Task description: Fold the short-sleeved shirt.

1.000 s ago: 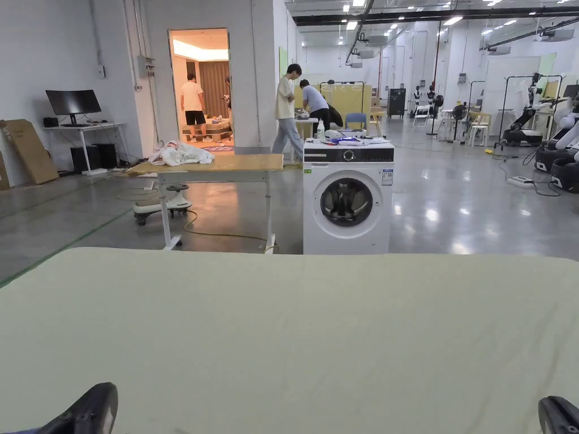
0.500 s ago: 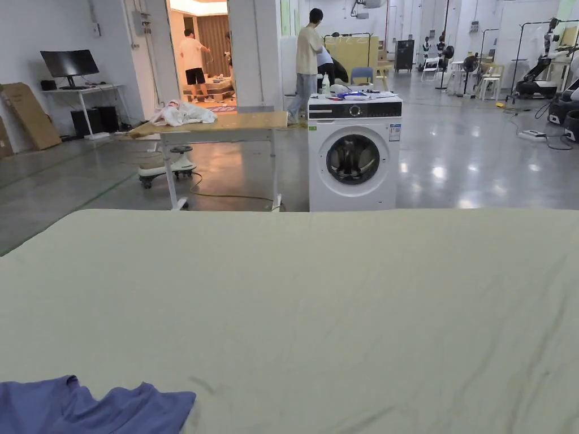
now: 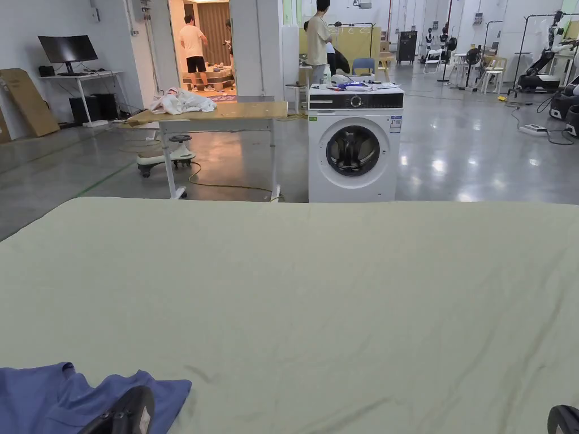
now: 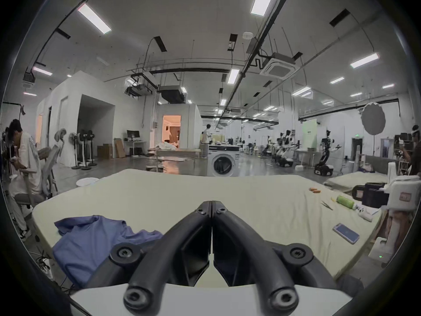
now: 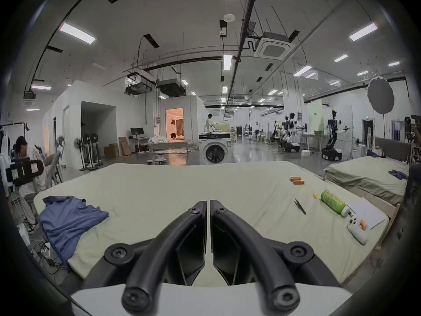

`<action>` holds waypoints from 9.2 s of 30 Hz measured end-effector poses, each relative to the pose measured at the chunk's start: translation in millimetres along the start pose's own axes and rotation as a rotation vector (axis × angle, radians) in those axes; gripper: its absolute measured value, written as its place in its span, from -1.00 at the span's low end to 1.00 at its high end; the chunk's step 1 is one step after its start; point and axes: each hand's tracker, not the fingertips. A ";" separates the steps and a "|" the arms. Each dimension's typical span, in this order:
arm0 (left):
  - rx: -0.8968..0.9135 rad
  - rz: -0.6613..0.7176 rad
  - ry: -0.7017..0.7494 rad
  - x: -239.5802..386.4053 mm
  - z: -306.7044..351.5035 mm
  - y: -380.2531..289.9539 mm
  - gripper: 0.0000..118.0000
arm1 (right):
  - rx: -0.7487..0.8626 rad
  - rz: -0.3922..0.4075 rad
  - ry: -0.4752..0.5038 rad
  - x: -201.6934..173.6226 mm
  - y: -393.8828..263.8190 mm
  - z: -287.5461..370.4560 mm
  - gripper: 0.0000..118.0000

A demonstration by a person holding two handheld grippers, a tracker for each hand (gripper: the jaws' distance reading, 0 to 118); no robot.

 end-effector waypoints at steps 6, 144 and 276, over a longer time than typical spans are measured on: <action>0.018 -0.021 0.026 6.2 -2.0 5.8 -1.00 | 0.004 0.033 0.020 -2.5 4.5 1.3 -0.96; -0.020 -0.143 0.042 15.1 43.1 20.8 -1.00 | -0.034 -0.004 0.133 3.9 5.5 28.5 -0.97; -0.042 -0.094 0.240 -97.1 -399.6 278.4 -1.00 | 0.096 0.042 -0.224 67.6 426.7 -328.8 -0.99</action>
